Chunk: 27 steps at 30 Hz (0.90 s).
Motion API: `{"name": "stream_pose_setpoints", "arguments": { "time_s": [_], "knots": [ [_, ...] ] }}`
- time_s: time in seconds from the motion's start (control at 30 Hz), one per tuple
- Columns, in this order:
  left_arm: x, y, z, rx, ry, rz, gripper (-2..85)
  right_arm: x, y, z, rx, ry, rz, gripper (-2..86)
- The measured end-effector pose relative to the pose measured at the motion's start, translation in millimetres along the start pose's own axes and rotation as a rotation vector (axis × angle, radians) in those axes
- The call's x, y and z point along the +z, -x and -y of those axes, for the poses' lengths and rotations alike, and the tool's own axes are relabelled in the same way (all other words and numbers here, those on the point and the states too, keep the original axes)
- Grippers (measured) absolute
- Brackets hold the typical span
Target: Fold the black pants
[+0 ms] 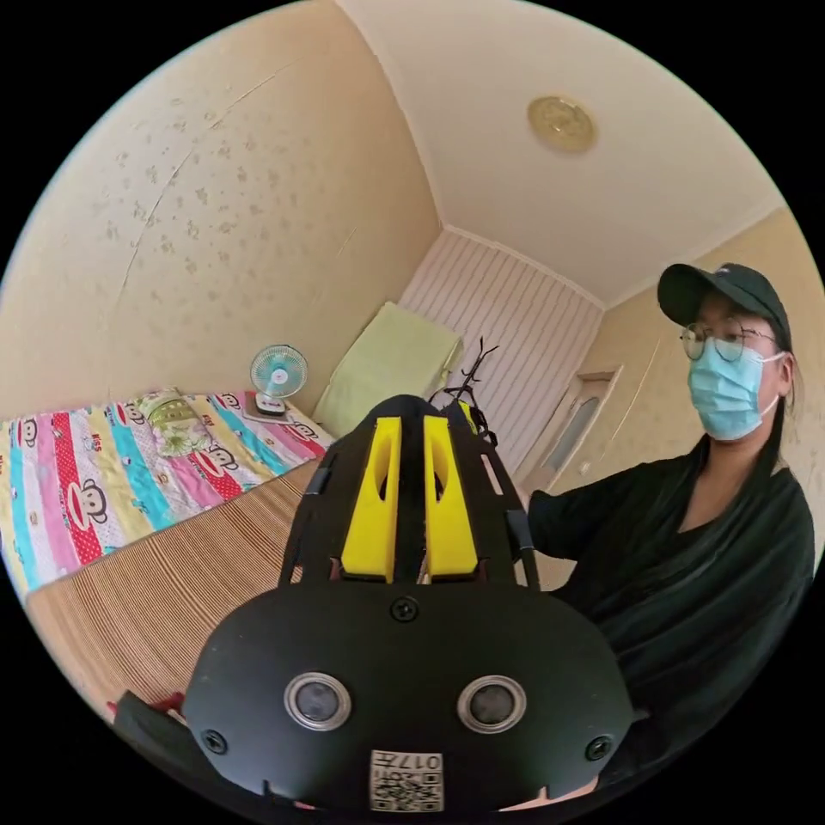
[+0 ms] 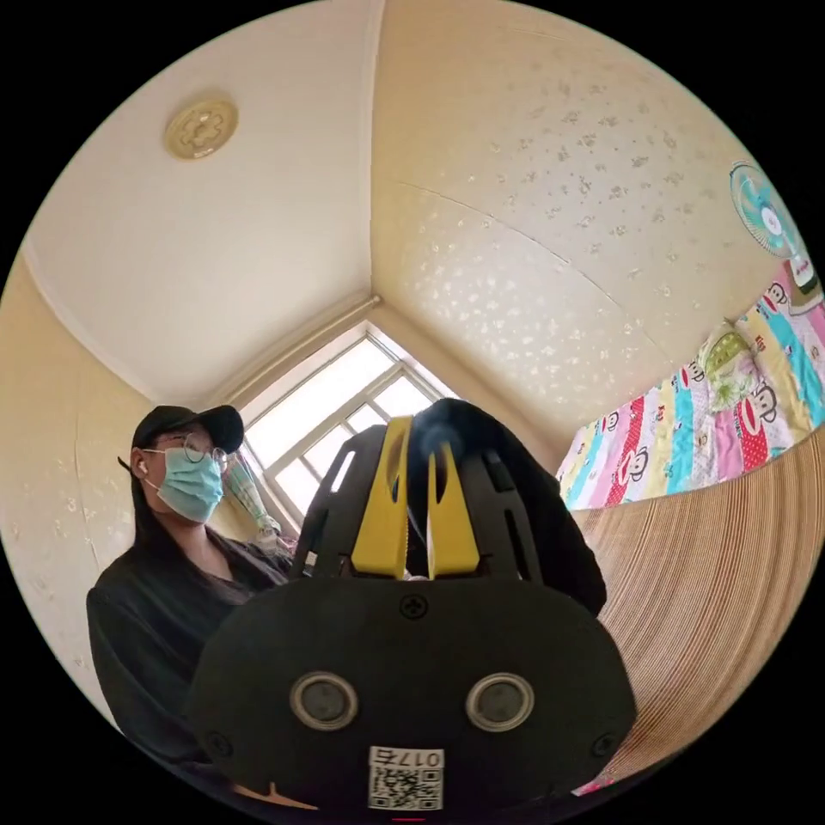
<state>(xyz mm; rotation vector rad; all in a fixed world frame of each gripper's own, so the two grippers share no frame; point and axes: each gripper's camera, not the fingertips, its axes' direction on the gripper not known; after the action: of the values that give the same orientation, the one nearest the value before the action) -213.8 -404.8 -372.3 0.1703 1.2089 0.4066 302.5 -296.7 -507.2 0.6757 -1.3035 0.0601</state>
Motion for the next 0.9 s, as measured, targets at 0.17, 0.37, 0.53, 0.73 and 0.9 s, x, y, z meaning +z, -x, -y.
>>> {"name": "stream_pose_setpoints", "arguments": {
  "time_s": [0.17,0.37,0.53,0.73,0.9],
  "knots": [
    [52.3,137.0,61.4,-0.346,0.114,0.431,10.6,56.3,-130.0,53.7,0.397,0.046,-0.394,5.8],
    [112.3,203.0,-101.0,-0.568,0.395,0.431,11.5,88.5,-224.8,-90.9,0.418,0.315,-0.767,11.0],
    [188.5,222.8,-287.3,-0.818,0.761,0.315,11.9,75.4,-319.1,-301.6,0.747,0.650,-0.858,10.9],
    [247.1,240.7,-355.9,-0.915,0.893,0.265,12.1,66.1,-354.4,-362.2,0.823,0.722,-0.974,11.5],
    [292.9,271.1,-381.9,-0.889,1.016,0.345,12.0,72.8,-402.0,-383.1,0.775,0.841,-1.110,11.2]
  ]
}}
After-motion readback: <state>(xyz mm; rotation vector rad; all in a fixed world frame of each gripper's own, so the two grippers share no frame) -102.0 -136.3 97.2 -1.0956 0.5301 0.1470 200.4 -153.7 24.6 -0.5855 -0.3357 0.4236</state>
